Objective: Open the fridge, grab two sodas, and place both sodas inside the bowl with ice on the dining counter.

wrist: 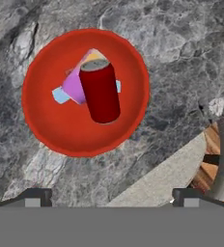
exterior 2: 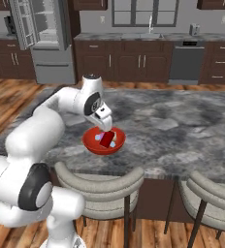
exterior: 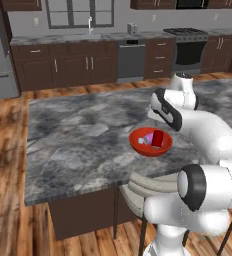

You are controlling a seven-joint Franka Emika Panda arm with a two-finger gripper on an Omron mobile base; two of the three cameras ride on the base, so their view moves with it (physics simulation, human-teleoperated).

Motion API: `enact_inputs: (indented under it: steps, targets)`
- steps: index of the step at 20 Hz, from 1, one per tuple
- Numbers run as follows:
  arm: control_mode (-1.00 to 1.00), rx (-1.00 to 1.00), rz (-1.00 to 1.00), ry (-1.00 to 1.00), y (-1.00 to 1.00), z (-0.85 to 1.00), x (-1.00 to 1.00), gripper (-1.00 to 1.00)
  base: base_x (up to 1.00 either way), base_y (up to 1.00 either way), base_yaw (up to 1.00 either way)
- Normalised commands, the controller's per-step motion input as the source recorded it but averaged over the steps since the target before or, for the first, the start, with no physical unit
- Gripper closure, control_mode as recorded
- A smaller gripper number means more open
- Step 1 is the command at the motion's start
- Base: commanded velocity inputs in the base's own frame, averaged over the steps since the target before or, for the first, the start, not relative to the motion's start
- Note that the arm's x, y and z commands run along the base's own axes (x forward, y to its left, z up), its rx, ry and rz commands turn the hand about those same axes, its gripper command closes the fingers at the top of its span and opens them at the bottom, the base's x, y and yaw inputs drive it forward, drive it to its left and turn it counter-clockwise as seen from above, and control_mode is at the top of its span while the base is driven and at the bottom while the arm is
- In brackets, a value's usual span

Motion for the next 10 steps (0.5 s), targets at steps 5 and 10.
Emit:
enact_inputs:
  steps: [5, 10]
  targets:
    - [-1.00, 0.00, -0.17, -0.02, 0.07, 0.54, -1.00, -1.00, 0.00, 0.00, 0.00]
    - [-1.00, -0.03, -0.12, -0.08, 0.12, 0.72, -0.99, -1.00, 0.00, 0.00, 0.00]
